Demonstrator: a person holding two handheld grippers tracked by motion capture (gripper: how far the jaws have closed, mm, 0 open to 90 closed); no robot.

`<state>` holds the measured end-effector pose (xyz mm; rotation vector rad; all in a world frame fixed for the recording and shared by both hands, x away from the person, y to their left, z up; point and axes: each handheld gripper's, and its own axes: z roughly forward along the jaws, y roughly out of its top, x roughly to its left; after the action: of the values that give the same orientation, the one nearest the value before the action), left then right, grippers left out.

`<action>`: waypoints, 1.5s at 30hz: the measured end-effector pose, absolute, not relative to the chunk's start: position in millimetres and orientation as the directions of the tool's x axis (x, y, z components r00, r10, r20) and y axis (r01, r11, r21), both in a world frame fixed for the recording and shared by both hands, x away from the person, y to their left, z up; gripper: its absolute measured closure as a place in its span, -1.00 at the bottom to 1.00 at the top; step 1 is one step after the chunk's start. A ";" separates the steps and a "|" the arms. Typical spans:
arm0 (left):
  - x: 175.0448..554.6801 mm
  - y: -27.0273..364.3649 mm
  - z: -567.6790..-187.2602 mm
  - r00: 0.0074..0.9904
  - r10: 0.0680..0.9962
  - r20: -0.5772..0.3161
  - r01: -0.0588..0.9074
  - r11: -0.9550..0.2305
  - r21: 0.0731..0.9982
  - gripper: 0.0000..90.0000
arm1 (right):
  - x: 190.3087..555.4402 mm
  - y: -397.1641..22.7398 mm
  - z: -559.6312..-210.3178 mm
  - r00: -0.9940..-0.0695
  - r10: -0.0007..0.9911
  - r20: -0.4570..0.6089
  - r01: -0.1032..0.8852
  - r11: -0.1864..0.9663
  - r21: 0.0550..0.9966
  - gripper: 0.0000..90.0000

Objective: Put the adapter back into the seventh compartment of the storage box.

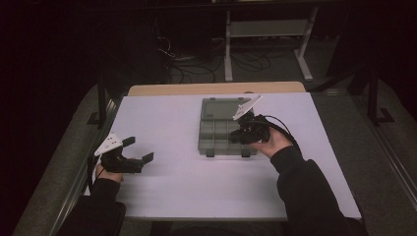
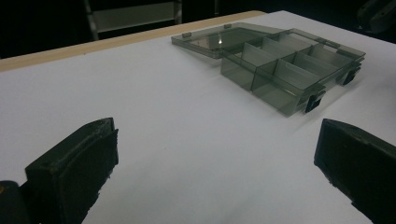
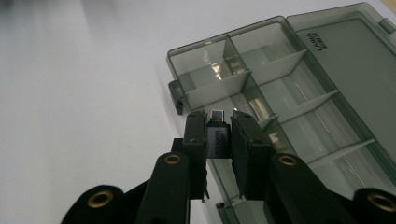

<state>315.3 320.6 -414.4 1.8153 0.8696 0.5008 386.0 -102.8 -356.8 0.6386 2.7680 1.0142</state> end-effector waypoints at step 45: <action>315.7 319.6 -414.7 0.663 0.747 -0.051 0.333 -0.234 0.913 -1.00 | 425.2 -102.1 -400.0 -0.861 0.505 0.064 0.454 0.707 0.542 0.67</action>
<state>315.7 319.6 -414.7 1.8290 0.8584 0.4925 425.2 -102.1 -400.0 0.7940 2.8190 0.8594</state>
